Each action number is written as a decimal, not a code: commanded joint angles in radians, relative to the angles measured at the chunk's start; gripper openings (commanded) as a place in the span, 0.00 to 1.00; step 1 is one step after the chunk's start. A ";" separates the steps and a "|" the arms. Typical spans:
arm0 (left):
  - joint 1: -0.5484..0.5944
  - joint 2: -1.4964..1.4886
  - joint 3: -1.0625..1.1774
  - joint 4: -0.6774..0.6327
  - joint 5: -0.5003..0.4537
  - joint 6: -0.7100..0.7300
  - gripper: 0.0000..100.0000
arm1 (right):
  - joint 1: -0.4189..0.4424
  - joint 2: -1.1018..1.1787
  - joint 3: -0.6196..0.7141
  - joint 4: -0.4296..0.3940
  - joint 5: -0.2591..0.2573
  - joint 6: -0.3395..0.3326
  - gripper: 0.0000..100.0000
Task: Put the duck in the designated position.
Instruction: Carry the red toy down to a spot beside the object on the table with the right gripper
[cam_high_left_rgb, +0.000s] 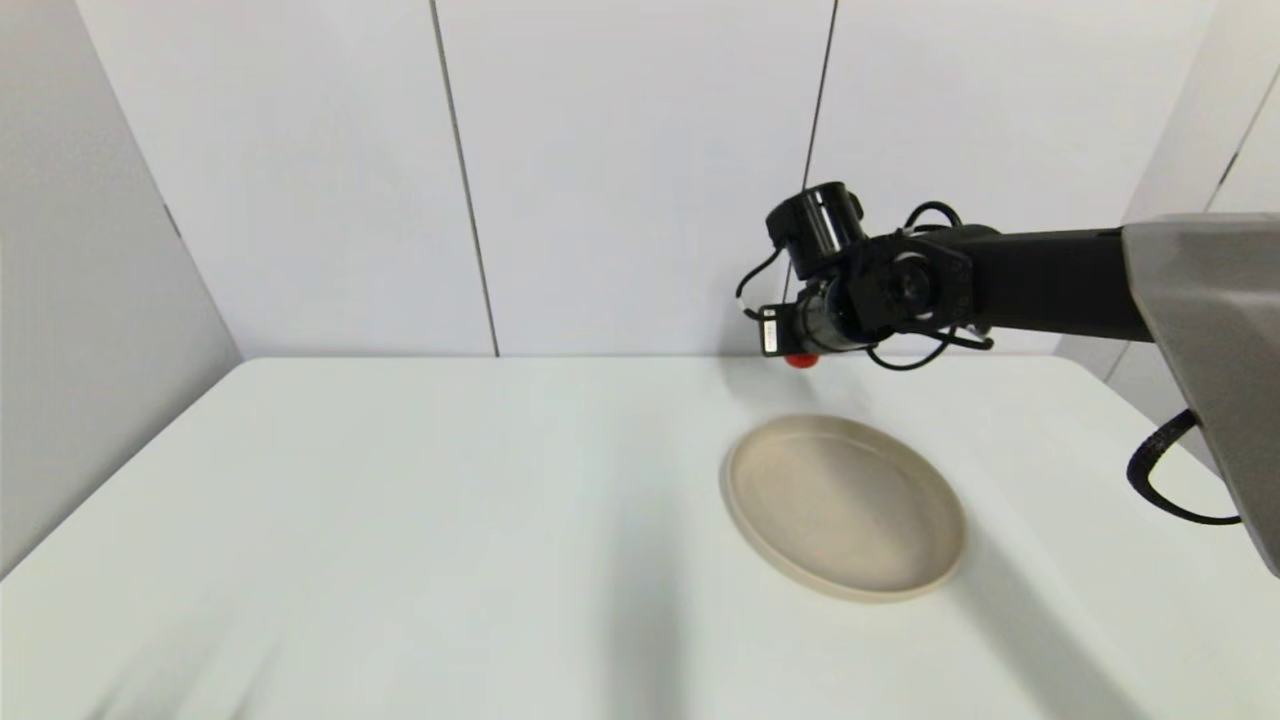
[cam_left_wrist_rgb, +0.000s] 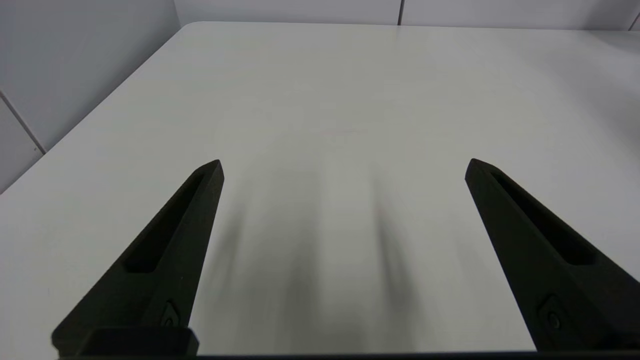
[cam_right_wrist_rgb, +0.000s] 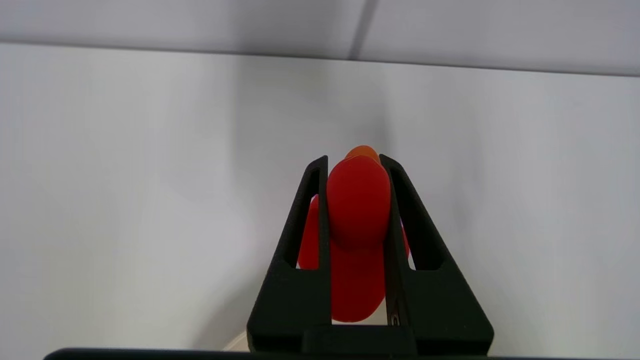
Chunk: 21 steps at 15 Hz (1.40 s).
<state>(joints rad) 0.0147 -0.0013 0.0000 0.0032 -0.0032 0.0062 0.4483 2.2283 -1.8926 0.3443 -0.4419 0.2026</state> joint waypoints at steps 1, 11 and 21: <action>0.001 0.001 0.000 0.000 0.000 0.000 1.00 | -0.026 0.070 -0.026 0.001 -0.001 -0.002 0.00; 0.001 0.001 0.000 0.000 0.000 0.000 1.00 | -0.033 0.156 -0.048 -0.065 0.026 0.001 0.00; 0.001 0.001 0.000 0.000 0.000 0.000 1.00 | -0.053 0.162 -0.040 -0.091 0.035 0.015 0.00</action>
<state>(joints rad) 0.0147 -0.0013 0.0000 0.0032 -0.0032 0.0057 0.3945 2.3896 -1.9357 0.2519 -0.4040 0.2164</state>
